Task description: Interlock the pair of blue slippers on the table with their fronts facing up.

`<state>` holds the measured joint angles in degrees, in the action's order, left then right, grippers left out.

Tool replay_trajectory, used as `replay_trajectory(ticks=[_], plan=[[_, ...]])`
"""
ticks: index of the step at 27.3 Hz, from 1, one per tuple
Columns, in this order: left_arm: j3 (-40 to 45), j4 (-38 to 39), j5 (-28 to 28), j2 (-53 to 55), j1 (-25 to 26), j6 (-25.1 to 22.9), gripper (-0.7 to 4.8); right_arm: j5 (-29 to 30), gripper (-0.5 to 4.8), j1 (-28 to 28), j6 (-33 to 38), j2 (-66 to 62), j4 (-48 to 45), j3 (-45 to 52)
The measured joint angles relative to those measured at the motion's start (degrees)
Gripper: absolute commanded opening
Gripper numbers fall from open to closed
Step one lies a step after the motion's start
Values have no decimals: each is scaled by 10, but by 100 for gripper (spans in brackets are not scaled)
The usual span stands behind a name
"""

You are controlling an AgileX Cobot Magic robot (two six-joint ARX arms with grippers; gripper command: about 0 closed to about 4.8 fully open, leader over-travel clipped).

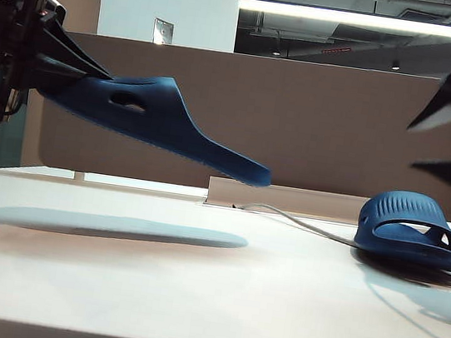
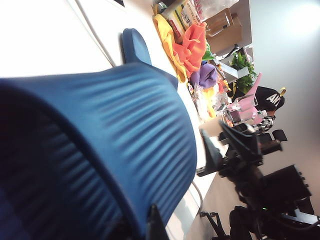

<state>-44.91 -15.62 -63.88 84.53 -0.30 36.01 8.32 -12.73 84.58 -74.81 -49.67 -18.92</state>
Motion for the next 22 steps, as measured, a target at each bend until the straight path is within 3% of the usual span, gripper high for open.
replay_trajectory(ticks=[7,22], plan=[[0,0,1,0,0,0,-6,-29,203,-5,9,-69,-34,-13],[0,0,11,0,0,-2,-6,-82,203,-4,-17,-70,33,-27]])
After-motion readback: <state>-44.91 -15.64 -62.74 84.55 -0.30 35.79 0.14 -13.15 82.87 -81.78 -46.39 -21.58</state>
